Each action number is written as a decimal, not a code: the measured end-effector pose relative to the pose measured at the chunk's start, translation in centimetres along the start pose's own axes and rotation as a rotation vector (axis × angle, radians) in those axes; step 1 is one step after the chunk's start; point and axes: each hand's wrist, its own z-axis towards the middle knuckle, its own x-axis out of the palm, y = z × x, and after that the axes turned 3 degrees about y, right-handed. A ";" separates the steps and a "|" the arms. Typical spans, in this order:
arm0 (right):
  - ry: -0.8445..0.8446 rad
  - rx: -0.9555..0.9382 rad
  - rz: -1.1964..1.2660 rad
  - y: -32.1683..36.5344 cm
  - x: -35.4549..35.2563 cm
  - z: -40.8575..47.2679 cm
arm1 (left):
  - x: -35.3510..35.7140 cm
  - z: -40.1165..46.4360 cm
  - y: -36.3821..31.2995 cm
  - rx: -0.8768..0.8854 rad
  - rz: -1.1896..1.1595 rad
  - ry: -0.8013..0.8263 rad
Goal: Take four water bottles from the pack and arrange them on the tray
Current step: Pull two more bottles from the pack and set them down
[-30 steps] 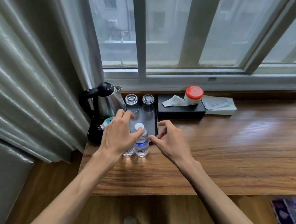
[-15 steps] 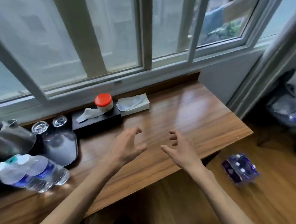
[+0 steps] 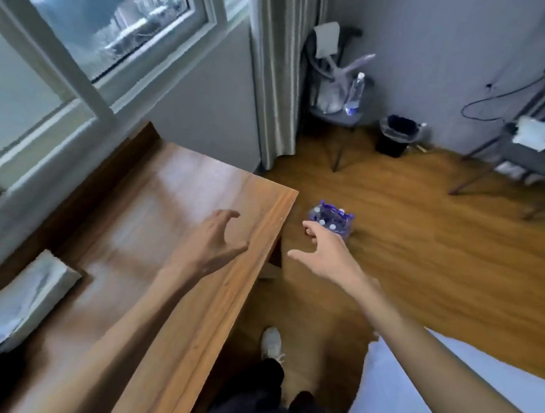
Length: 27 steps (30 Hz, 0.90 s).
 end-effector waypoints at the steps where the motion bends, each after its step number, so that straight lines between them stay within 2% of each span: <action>1: -0.007 0.034 0.020 -0.7 -0.8 1.2 | 0.0 2.1 -0.9 0.024 0.002 0.021; 8: -0.047 0.180 0.140 -4.7 -6.0 10.3 | 0.6 15.2 -7.6 0.168 0.075 0.140; 15: -0.017 0.295 0.255 -10.9 -10.2 19.3 | 4.7 26.5 -12.1 0.190 0.128 0.261; 20: -0.023 0.420 0.468 -18.0 -12.5 28.6 | 10.7 36.4 -15.0 0.075 0.091 0.320; 27: 0.007 0.575 0.471 -28.9 -9.9 40.9 | 21.8 49.0 -15.1 -0.094 0.061 0.434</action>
